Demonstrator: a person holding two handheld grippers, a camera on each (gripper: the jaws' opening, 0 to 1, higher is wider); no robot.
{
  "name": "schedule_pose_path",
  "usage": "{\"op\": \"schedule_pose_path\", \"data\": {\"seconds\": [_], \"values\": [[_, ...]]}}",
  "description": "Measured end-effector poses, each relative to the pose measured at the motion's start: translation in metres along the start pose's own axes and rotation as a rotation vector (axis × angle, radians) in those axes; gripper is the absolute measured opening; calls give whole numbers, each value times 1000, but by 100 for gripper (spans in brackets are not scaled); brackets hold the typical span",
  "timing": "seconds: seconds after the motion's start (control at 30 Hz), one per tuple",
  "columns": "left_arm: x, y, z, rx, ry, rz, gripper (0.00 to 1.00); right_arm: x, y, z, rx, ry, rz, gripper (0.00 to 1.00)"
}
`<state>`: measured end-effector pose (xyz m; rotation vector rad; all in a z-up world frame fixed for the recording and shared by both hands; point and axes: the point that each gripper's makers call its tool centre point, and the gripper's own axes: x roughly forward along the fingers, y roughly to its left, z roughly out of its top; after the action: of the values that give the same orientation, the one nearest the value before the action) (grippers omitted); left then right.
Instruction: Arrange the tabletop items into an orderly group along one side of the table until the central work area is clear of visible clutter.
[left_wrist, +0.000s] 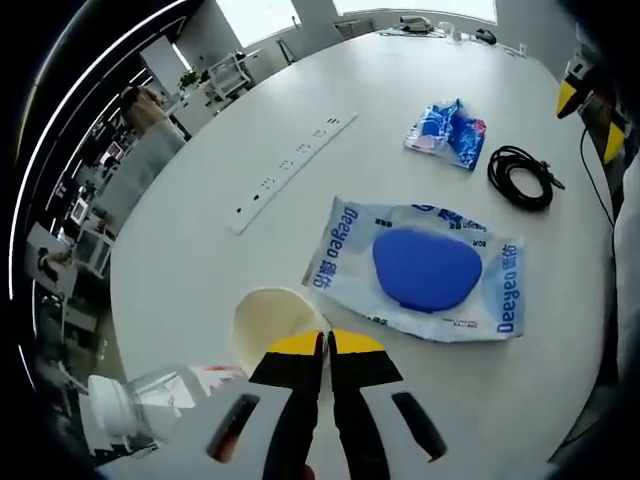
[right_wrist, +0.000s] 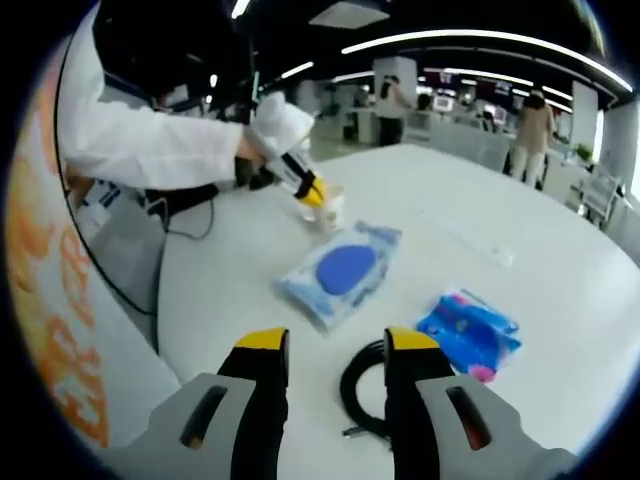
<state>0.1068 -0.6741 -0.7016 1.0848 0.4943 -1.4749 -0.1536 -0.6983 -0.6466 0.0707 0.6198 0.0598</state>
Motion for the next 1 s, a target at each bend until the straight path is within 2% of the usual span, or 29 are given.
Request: {"op": "schedule_pose_path", "data": {"seconds": [0.1,0.27,0.5,0.6,0.83,1.0], "values": [[0,0,-2,-16,3,2,4,-1,-2,0,16,-7,-5,36],[-7,1,0,-25,-6,18,19,-3,-4,-1,41,-15,-12,36],[-26,-1,8,-47,-53,62,24,-8,-4,-1,81,-31,-15,36],[-32,-5,7,-80,-74,71,29,-11,-1,0,94,-44,-14,37],[-56,-11,0,-222,-118,119,43,-20,5,0,104,-65,-14,38],[-72,-16,-7,-289,-135,164,52,-27,10,-3,153,-90,-13,39]]}}
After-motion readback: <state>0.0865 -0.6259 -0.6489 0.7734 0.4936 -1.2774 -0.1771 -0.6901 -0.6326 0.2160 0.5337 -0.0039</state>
